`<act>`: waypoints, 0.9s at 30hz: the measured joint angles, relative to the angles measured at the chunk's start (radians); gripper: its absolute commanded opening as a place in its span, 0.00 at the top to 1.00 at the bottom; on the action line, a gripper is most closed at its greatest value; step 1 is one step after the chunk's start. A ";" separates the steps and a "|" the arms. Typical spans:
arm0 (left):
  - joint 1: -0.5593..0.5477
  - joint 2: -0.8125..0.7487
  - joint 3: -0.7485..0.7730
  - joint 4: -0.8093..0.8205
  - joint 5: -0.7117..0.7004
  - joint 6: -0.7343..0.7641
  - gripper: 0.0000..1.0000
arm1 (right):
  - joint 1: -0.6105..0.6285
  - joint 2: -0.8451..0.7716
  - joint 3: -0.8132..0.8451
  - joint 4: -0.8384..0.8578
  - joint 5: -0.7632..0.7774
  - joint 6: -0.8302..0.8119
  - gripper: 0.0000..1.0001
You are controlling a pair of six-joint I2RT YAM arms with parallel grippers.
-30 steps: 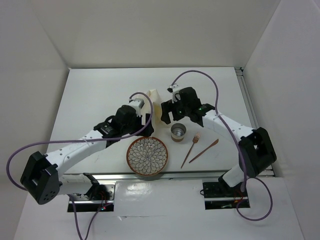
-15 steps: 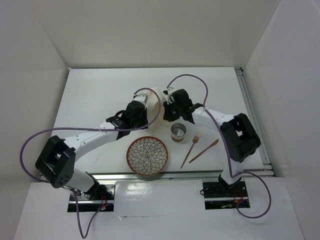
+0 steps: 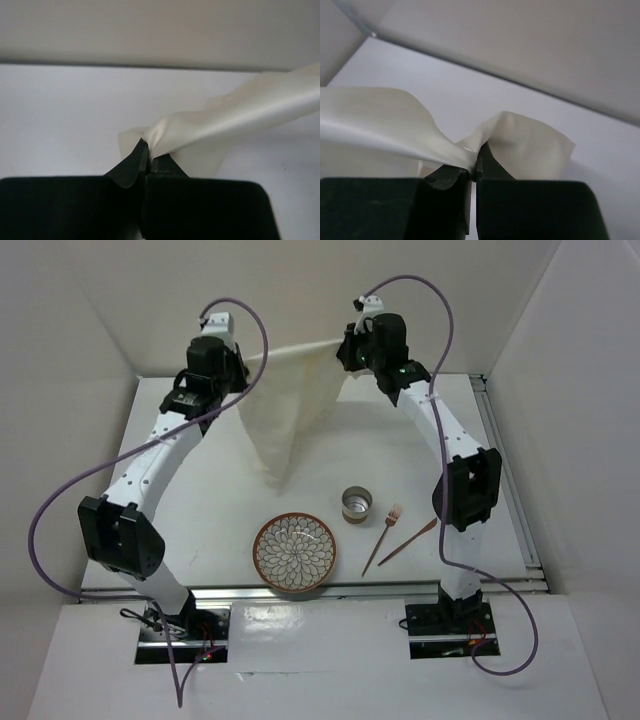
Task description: Set the dinner table for one person
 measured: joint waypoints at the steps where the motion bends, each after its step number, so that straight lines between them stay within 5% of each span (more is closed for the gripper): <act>1: 0.020 0.026 0.057 0.005 0.016 0.016 1.00 | -0.002 0.005 0.042 -0.006 0.002 -0.005 1.00; 9: 0.111 0.068 0.326 -0.051 0.185 0.074 1.00 | 0.003 -0.140 0.010 0.010 0.002 -0.026 1.00; 18: 0.145 -0.076 0.208 -0.138 0.315 0.067 1.00 | 0.018 -0.428 -0.225 -0.080 -0.048 -0.050 1.00; 27: 0.145 -0.127 0.190 -0.179 0.374 0.045 1.00 | 0.019 -0.549 -0.259 -0.146 -0.097 -0.076 1.00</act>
